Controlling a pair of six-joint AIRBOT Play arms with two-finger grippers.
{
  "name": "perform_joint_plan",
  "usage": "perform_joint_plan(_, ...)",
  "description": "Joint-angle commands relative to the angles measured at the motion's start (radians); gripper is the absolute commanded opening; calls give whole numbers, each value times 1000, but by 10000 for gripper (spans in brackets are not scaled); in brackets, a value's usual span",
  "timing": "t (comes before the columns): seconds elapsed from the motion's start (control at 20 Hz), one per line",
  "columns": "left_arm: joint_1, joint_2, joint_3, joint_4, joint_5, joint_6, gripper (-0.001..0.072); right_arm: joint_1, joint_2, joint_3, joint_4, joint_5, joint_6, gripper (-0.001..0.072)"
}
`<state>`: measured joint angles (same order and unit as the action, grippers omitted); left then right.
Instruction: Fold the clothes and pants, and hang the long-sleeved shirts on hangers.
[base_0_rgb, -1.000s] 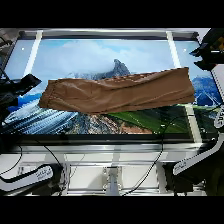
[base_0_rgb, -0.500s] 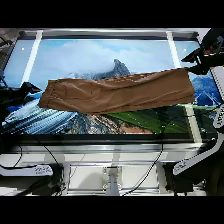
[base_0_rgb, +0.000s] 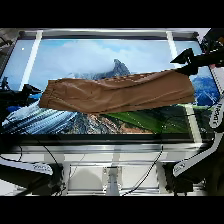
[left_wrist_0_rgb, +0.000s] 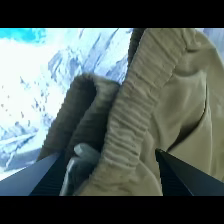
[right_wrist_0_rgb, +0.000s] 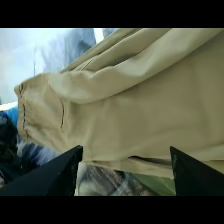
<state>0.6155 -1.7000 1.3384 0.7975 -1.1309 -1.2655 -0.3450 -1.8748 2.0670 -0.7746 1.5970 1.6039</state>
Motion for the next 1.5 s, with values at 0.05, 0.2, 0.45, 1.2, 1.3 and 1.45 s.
perform_joint_plan(0.05, 3, -31, 50, -5, 51, 18, 633, 51, 1, 0, 4, 9, -3, 623)
perform_joint_plan(0.2, 1, -54, 50, 70, 37, 17, 632, 87, 0, 0, 5, 8, -2, 622)
perform_joint_plan(0.45, -7, -92, 50, 65, 28, 17, 632, 171, 1, 0, 18, -8, -2, 622)
perform_joint_plan(1.2, -98, -137, 51, -294, 10, 218, 17, 612, -20, -79, -80, -354, -2, 13)
perform_joint_plan(1.3, -98, -116, 51, -375, 5, 278, 16, 673, -55, -85, -76, -434, 0, 12)
perform_joint_plan(1.45, -108, -48, 51, -402, 5, 336, 15, 750, -140, -85, -27, -502, 44, 12)
